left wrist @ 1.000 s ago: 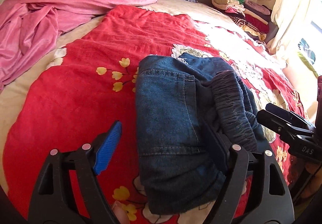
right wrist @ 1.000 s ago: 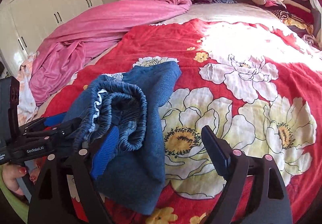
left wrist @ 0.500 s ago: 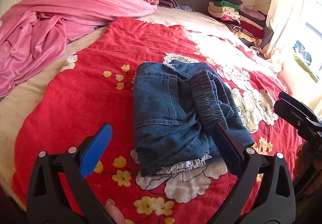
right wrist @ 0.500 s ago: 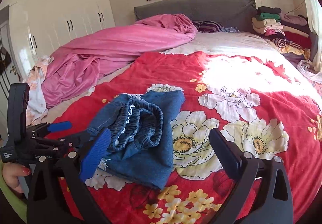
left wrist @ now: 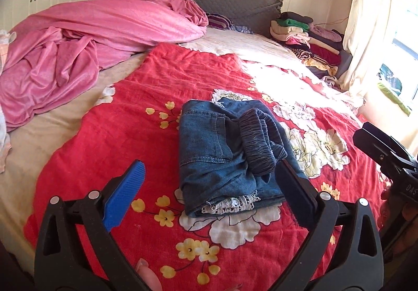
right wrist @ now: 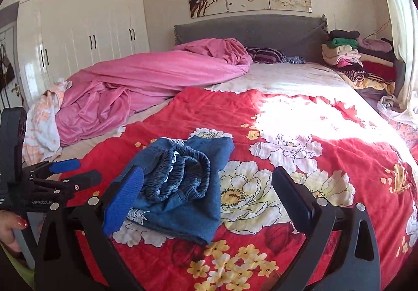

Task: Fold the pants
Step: 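Open both tools and pull them back from the folded pants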

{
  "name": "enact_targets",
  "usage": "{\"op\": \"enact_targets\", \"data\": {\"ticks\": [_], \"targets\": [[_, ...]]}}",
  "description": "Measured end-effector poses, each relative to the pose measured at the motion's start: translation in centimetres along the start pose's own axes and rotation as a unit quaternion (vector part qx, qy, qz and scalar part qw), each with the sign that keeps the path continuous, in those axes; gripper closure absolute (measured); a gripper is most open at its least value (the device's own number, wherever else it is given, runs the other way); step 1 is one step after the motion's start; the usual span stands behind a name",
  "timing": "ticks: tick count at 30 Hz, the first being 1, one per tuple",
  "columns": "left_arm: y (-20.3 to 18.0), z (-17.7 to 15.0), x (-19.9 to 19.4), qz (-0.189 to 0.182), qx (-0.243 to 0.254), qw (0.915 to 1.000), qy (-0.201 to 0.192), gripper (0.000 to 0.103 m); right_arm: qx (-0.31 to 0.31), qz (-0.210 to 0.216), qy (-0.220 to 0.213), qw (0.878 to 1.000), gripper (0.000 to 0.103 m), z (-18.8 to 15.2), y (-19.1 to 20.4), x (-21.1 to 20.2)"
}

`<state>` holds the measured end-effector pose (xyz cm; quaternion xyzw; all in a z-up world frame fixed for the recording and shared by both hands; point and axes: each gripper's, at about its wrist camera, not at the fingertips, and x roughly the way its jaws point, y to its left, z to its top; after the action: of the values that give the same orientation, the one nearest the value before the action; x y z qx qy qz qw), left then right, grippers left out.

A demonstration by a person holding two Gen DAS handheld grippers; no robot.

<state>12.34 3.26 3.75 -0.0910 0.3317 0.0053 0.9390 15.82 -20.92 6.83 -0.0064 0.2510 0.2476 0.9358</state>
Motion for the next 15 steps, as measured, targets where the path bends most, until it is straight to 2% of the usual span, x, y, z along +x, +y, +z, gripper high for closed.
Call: {"op": "enact_targets", "data": {"ticks": [9, 15], "targets": [[-0.8, -1.1, -2.4, 0.002, 0.005, 0.9998, -0.018, 0.010, 0.003, -0.004, -0.011, 1.000, 0.005, -1.0, 0.2, -2.5], [-0.8, -2.7, -3.6, -0.007, -0.003, 0.9999, -0.007, 0.010, -0.002, -0.007, -0.007, 1.000, 0.005, -2.1, 0.4, -4.3]]}}
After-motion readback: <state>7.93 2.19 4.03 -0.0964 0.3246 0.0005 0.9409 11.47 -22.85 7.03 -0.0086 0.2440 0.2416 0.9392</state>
